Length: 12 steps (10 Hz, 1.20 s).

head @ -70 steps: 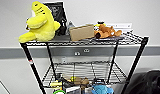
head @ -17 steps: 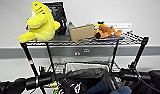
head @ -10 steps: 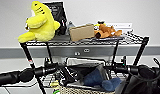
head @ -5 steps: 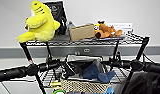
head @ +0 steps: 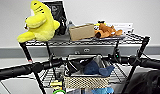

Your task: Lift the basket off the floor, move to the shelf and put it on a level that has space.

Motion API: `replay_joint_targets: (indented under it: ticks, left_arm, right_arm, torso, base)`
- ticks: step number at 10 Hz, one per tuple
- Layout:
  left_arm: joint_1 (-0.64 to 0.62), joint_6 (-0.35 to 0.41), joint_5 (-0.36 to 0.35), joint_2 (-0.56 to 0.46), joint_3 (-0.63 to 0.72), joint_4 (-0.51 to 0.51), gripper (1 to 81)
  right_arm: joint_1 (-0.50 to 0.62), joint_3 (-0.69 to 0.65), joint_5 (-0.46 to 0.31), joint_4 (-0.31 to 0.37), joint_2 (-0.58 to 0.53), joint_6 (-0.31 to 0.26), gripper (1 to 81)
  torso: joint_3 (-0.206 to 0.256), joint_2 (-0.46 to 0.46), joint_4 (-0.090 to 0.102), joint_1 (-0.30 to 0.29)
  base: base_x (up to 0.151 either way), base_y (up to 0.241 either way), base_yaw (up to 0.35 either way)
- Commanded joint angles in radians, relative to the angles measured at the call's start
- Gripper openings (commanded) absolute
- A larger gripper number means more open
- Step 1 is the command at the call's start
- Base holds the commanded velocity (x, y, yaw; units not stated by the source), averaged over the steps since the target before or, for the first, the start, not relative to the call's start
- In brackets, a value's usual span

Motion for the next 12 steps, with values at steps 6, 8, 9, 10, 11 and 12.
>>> replay_joint_targets:
  ticks: [6,8,9,10,11,12]
  left_arm:
    - [-0.247,-0.019,0.065,0.158,-0.226,0.004,1.0]
    - [-0.250,-0.019,0.071,0.178,-0.267,0.004,1.0]
    - [-0.255,-0.019,0.085,0.193,-0.297,0.006,1.0]
    - [-0.255,-0.019,0.090,0.201,-0.314,0.009,1.0]
    - [-0.255,-0.019,0.096,0.205,-0.321,0.010,1.0]
    - [-0.255,-0.019,0.107,0.202,-0.321,0.014,1.0]
  right_arm:
    - [0.204,-0.235,0.049,-0.015,0.153,-0.018,1.0]
    - [0.203,-0.286,0.017,-0.030,0.187,-0.018,1.0]
    - [0.201,-0.304,0.017,-0.032,0.198,-0.018,1.0]
    - [0.201,-0.319,0.015,-0.033,0.205,-0.018,1.0]
    - [0.198,-0.326,0.014,-0.035,0.212,-0.019,1.0]
    - [0.186,-0.323,0.014,-0.036,0.212,-0.019,1.0]
  torso:
    - [-0.001,0.000,0.000,0.001]
    - [-0.001,0.001,0.000,0.001]
    - [-0.001,0.001,0.000,0.001]
    - [-0.001,0.001,0.000,0.001]
    - [-0.001,0.001,0.000,0.002]
    - [-0.001,0.001,0.000,0.002]
  base:
    - [0.000,0.000,0.000]
    - [0.000,0.000,0.000]
    - [0.000,0.000,0.000]
    - [0.000,0.000,0.000]
    - [0.000,0.000,0.000]
    - [0.000,0.000,0.000]
